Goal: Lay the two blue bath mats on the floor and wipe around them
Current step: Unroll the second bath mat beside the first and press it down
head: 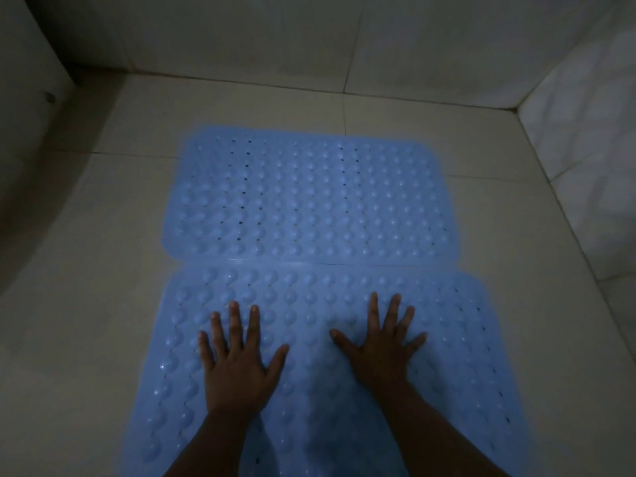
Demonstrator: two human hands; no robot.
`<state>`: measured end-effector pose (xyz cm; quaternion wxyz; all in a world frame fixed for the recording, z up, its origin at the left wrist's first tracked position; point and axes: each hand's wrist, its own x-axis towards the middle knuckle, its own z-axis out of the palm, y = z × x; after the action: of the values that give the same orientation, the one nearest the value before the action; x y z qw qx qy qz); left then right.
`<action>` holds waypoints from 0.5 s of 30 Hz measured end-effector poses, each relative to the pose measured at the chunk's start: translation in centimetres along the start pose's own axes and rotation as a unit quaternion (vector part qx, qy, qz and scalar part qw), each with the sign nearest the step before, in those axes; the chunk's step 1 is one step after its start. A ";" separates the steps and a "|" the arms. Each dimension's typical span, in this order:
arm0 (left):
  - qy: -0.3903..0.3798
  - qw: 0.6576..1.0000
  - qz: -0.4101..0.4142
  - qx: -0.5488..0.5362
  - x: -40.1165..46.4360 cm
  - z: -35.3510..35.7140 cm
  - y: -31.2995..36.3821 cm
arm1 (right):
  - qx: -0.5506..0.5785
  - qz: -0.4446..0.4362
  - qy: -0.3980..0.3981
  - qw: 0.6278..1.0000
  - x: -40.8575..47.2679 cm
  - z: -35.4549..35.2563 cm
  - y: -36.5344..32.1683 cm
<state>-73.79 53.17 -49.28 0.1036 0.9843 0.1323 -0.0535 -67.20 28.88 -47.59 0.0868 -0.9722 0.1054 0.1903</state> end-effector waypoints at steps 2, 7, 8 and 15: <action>0.005 1.000 -0.004 -0.002 0.0 0.0 0.0 | 0.002 -0.009 0.005 1.000 0.2 0.0 0.1; 0.007 1.000 -0.010 0.007 -0.2 0.0 -0.3 | 0.003 -0.016 0.011 1.000 0.1 0.1 0.1; 0.007 1.000 -0.013 0.008 -0.3 0.1 -0.5 | 0.003 -0.017 0.008 1.000 0.0 0.1 0.0; -0.009 1.000 -0.005 0.001 -0.2 0.2 -0.8 | 0.020 -0.007 -0.030 0.999 -0.5 -1.0 -0.3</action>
<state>-74.21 53.84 -49.56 0.1035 0.9832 0.1366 -0.0627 -67.25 29.05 -46.42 0.1107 -0.9650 0.0993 0.2162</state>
